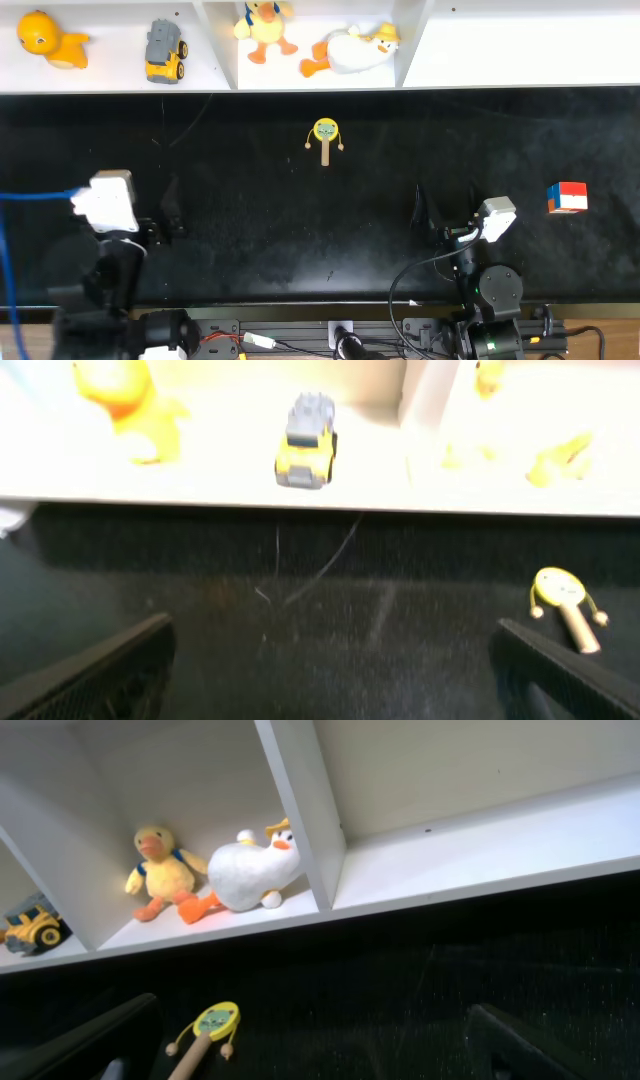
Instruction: Store Toys
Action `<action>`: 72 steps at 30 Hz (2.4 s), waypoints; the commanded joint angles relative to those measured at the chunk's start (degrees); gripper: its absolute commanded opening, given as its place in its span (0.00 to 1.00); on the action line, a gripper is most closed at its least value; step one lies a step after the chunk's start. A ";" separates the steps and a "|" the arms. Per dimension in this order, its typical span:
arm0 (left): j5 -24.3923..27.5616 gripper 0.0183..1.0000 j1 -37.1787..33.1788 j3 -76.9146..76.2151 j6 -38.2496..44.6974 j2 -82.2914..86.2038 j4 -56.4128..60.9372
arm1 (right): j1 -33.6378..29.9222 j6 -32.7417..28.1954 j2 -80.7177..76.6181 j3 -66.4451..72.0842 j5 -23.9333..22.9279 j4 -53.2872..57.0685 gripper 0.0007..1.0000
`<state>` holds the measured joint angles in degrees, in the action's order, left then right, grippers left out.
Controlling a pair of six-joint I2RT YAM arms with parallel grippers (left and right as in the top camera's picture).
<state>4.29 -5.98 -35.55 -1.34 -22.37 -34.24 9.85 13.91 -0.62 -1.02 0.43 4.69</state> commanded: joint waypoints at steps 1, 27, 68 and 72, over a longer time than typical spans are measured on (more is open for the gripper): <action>-0.33 1.00 0.59 12.46 -5.22 8.13 8.09 | 0.22 0.44 0.37 0.74 -0.46 -0.26 0.99; -1.60 1.00 2.19 35.08 -5.60 22.23 29.66 | 0.22 0.44 0.37 0.74 -0.46 -0.26 0.99; -1.60 1.00 2.21 35.08 -5.57 22.21 29.66 | 0.22 0.46 0.37 0.74 -0.46 -0.28 1.00; -1.60 1.00 2.21 35.08 -5.60 22.21 29.66 | 0.22 0.46 0.37 0.74 -0.44 -0.28 1.00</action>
<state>3.62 -4.03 -0.99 -6.04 -0.86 -4.71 9.85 13.96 -0.64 -1.02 0.43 4.71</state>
